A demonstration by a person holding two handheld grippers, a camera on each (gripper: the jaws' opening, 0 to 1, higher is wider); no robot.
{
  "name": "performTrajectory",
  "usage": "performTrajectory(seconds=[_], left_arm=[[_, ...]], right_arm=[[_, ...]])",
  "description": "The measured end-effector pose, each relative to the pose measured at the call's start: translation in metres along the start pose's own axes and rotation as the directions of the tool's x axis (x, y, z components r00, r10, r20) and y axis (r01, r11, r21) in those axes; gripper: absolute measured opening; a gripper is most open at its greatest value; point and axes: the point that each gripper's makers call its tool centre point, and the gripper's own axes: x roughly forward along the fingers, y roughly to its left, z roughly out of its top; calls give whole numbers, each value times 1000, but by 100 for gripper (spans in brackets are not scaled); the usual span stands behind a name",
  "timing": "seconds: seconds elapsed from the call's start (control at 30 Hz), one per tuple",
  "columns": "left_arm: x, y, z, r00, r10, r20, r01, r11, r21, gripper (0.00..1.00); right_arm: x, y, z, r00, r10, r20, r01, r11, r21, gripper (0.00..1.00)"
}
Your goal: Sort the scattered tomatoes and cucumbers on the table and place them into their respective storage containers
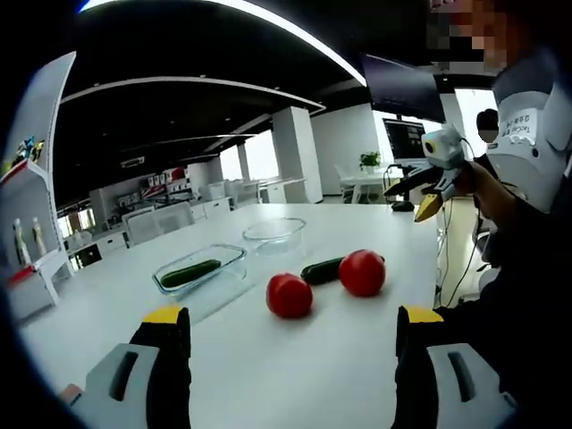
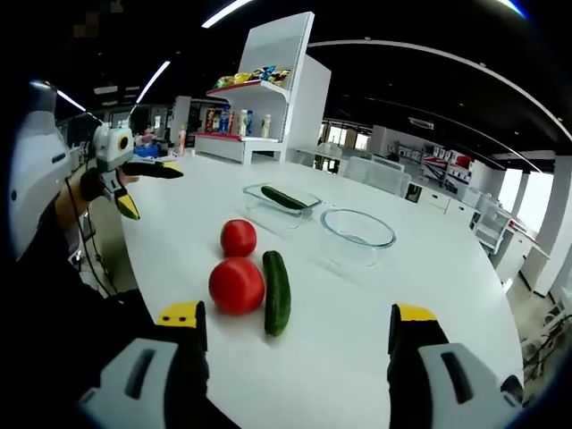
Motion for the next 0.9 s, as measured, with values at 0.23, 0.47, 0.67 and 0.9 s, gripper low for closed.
performTrajectory(seconds=[0.23,0.47,0.67,0.9], left_arm=[[2,-2,0,1000,-6,17,6,1000,-12,95],[5,-1,0,1000,4,18,-4,1000,-11,95],[6,-4,1,1000,-5,16,5,1000,-7,95],[5,-2,2,1000,-2,17,2,1000,0,95]], right_arm=[[1,-5,-2,1000,-15,-12,15,1000,-16,81],[7,-10,1,999,-30,-14,30,999,-26,80],[10,-7,3,1000,-19,-12,19,999,-35,80],[12,-5,6,1000,-12,-6,12,999,-40,80]])
